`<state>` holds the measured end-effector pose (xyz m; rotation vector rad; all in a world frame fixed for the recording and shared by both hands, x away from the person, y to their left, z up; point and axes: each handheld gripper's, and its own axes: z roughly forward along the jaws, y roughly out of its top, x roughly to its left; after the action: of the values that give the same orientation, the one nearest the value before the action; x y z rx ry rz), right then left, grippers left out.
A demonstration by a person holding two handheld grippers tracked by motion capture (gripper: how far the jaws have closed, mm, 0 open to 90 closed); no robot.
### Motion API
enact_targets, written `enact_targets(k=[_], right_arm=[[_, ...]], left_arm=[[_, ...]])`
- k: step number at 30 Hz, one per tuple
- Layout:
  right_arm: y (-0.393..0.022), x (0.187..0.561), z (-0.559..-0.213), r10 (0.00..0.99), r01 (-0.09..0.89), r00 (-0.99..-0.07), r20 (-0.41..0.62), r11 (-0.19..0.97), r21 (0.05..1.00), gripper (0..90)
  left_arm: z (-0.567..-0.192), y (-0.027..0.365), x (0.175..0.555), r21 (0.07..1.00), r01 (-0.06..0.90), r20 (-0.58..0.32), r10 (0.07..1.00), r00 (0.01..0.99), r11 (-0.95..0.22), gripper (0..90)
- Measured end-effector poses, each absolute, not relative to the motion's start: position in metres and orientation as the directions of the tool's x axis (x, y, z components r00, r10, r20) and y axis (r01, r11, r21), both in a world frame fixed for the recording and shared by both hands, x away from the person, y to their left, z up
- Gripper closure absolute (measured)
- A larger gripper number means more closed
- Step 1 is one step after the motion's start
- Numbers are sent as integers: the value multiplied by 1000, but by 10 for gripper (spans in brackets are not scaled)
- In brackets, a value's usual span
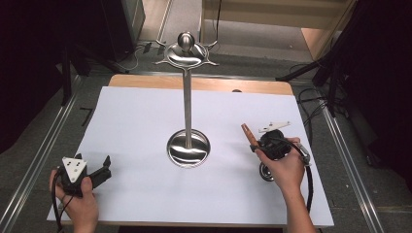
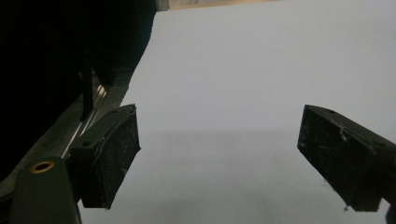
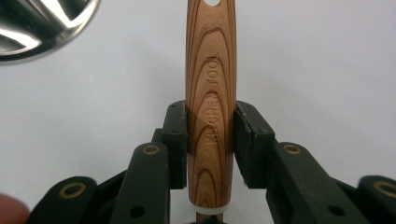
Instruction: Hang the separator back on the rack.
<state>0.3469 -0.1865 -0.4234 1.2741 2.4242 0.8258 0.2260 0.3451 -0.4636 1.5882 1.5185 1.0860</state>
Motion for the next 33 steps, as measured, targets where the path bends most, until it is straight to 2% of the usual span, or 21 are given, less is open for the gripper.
enact_targets(k=[6, 8, 15, 19, 24, 33], right_arm=[[-192, 339, -412, 816, 615, -569, 104, 338, 713, 698], [-192, 338, -409, 791, 591, -594, 144, 308, 745, 698], [-188, 328, -397, 775, 498, -613, 151, 231, 836, 698], [-188, 326, -391, 762, 465, -626, 165, 195, 864, 697], [-180, 321, -390, 749, 423, -649, 132, 212, 881, 697], [-178, 315, -384, 730, 332, -671, 129, 141, 933, 697]], left_arm=[[-464, 345, 226, 898, 428, 119, 992, -27, -96, 137], [-464, 345, 225, 900, 426, 119, 992, -28, -96, 137], [-464, 345, 225, 901, 423, 115, 993, -29, -92, 137], [-464, 345, 226, 900, 425, 119, 992, -31, -94, 137], [-464, 345, 227, 897, 433, 116, 993, -31, -92, 137], [-464, 344, 225, 898, 428, 124, 992, -28, -100, 138]])
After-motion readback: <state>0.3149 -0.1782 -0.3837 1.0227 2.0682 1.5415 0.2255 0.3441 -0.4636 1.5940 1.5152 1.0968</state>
